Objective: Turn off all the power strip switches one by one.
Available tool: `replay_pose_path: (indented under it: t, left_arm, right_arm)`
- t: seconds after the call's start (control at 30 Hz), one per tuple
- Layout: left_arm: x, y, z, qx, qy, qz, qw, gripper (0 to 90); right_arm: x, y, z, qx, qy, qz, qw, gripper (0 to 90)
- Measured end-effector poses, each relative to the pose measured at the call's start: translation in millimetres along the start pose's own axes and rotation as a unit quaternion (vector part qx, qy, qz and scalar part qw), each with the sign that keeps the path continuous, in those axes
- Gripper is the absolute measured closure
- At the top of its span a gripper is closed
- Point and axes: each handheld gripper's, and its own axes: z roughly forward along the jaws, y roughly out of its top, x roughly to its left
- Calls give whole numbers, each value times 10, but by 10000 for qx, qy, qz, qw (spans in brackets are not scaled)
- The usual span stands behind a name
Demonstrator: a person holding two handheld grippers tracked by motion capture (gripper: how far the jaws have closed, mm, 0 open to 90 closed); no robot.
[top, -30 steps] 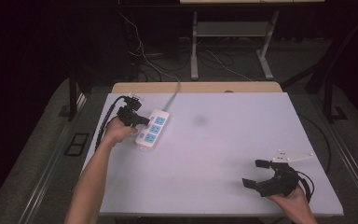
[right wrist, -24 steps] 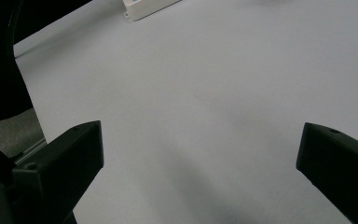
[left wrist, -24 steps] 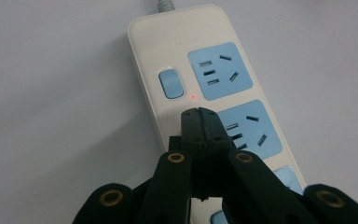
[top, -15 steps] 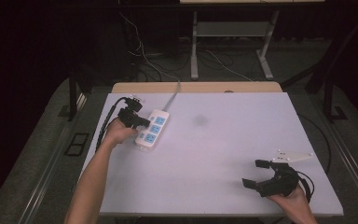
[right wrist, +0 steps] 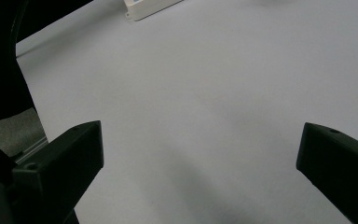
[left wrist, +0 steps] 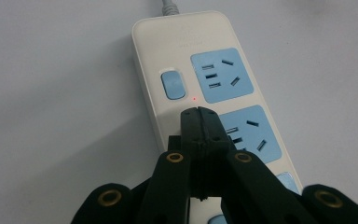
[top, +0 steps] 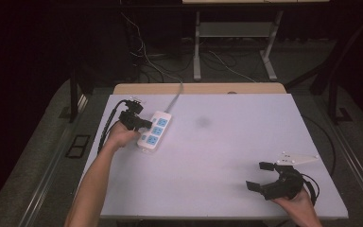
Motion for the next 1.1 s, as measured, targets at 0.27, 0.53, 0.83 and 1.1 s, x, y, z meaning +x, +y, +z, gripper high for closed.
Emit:
replay_pose_path:
  t: [0.27,0.53,0.83,1.1]
  left_arm:
    - [-27,0,-6,39,87,71,9999,897]
    - [-22,1,-11,50,61,-34,10000,896]
    - [-47,-17,-25,28,159,-59,9999,895]
    - [-72,73,-119,-82,260,-25,9996,894]
  right_arm:
    - [0,-2,-2,17,6,-16,10000,5]
    - [-14,-7,-22,-9,-13,8,10000,5]
    - [-17,-7,-44,-76,-29,42,10000,5]
    - [-12,-7,-46,-85,-21,23,10000,5]
